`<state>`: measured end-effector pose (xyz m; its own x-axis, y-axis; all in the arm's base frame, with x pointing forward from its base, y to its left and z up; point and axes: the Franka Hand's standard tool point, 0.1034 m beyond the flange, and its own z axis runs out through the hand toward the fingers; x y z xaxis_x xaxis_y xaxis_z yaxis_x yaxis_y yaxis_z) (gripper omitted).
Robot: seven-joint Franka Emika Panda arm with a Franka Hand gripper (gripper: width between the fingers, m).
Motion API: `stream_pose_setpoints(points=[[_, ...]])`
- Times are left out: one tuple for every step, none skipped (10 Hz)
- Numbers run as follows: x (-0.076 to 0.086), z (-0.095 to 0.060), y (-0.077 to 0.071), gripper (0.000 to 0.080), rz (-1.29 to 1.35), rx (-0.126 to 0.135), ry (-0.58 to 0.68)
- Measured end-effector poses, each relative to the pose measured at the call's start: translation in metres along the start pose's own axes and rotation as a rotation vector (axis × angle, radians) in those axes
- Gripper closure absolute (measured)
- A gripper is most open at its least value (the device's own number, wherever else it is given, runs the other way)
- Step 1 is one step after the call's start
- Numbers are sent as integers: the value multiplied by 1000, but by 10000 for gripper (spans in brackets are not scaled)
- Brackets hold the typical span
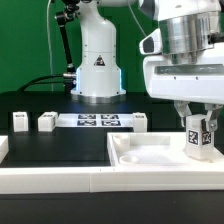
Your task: Assemble square table
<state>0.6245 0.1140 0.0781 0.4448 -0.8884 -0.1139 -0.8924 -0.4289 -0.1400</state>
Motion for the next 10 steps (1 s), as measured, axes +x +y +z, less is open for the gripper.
stream_pose_setpoints(points=[[0,0,0,429,-23,0,0],[-1,0,0,274,-62,0,-1],[-2,0,0,274,-95,-2,-2],[-2,0,-1,176,-149,-4,-4],[-3,0,-1,176,-271,-6,-2],[-4,1,-1,155,-362,-10,-6],[-5,0,-1,151,-419,-11,-8],[-5,1,-1,151,-508,-11,-8],[-5,1,-1,150,-582,-11,-9],[-5,1,-1,150,-622,-11,-9]])
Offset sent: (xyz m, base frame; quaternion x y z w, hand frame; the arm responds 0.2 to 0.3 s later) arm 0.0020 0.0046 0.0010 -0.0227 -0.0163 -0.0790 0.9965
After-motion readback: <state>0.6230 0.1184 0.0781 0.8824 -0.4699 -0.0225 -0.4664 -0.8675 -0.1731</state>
